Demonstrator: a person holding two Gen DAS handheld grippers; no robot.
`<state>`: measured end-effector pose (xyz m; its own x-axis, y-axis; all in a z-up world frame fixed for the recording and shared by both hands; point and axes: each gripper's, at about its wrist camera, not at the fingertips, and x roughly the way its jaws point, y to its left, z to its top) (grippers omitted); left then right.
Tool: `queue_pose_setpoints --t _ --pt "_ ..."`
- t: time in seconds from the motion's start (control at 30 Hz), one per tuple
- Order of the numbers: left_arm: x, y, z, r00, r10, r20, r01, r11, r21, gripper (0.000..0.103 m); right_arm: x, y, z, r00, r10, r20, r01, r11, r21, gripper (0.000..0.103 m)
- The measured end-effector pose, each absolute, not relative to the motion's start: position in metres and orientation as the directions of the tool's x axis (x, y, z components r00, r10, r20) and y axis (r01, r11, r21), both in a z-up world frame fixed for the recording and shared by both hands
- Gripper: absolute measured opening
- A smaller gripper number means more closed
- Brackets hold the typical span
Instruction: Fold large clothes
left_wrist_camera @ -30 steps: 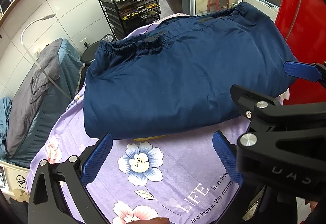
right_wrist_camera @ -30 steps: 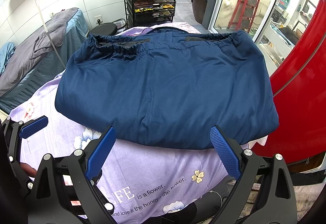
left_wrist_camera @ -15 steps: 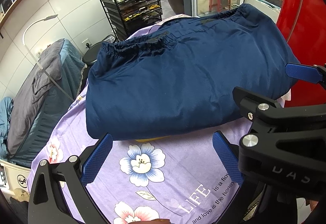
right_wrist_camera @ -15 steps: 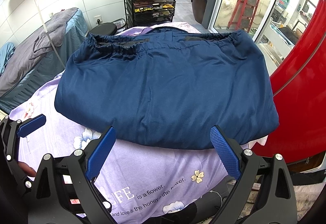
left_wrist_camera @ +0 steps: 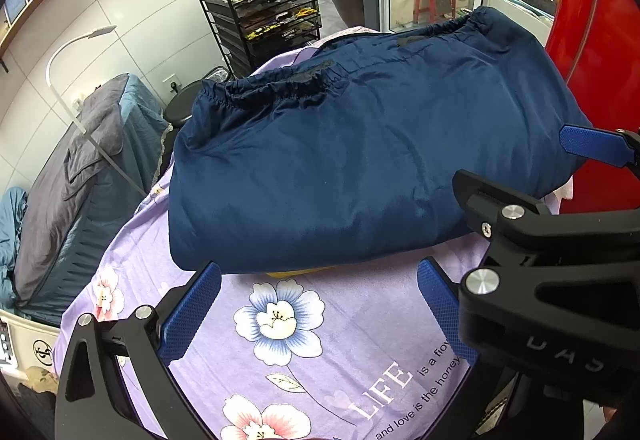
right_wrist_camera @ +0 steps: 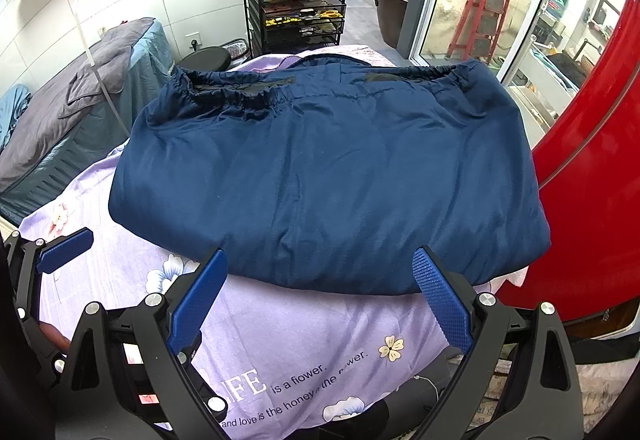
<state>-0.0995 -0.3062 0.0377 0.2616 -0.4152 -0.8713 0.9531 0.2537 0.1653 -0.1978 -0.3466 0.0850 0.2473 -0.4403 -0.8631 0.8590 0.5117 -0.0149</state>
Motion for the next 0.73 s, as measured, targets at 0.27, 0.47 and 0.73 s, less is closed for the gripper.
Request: queue_pose_setpoints --t 0.27,0.47,0.73 --pt "-0.1031 -0.3002 0.0407 0.242 -0.477 -0.845 0.960 0.242 0.139 0.097 -0.1957 -0.3455 0.0843 0.253 -0.444 -0.859 0.860 0.509 -0.010 0.092" --pt "-0.1057 -0.3012 0.0400 0.246 -0.471 -0.847 0.959 0.242 0.145 0.097 -0.1946 -0.3440 0.0846 0.259 -0.453 -0.853 0.863 0.505 -0.007 0.093" --pt "-0.1035 -0.3028 0.0376 0.234 -0.450 -0.862 0.961 0.240 0.135 0.097 -0.1968 -0.3444 0.0859 0.262 -0.460 -0.849 0.869 0.494 0.000 0.092"
